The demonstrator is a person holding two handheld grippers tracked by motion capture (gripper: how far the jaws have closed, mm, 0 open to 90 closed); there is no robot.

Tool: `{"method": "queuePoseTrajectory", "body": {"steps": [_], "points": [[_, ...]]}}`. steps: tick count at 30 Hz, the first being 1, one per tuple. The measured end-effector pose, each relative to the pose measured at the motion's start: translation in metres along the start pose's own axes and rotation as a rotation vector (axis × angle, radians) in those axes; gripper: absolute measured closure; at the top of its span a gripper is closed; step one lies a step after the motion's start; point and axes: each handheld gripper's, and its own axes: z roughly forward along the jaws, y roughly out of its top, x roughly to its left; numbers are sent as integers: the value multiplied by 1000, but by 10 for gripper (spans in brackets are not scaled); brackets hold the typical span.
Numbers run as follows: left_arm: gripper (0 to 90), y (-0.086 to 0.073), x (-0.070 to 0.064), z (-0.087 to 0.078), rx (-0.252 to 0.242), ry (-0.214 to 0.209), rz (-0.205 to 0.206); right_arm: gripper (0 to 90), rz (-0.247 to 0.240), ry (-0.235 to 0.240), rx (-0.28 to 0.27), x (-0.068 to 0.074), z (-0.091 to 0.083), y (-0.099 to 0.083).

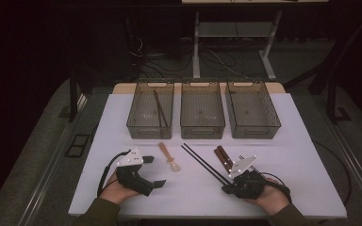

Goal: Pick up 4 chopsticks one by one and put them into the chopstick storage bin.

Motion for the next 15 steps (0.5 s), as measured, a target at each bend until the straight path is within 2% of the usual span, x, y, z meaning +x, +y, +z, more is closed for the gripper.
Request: {"method": "queuePoseTrajectory", "body": {"steps": [3, 9, 11, 12, 15], "points": [[15, 0, 0, 0, -1, 0, 1, 895, -8, -16, 5, -2, -1, -1], [16, 0, 0, 0, 1, 1, 6, 894, 5, -30, 5, -5, -3, -2], [16, 0, 0, 0, -1, 2, -1, 894, 48, 10, -37, -5, -6, -2], [16, 0, 0, 0, -2, 1, -2, 894, 61, 6, -60, -6, -8, -1], [16, 0, 0, 0, 1, 3, -2, 806, 78, -32, -95, -9, -12, 2]]}}
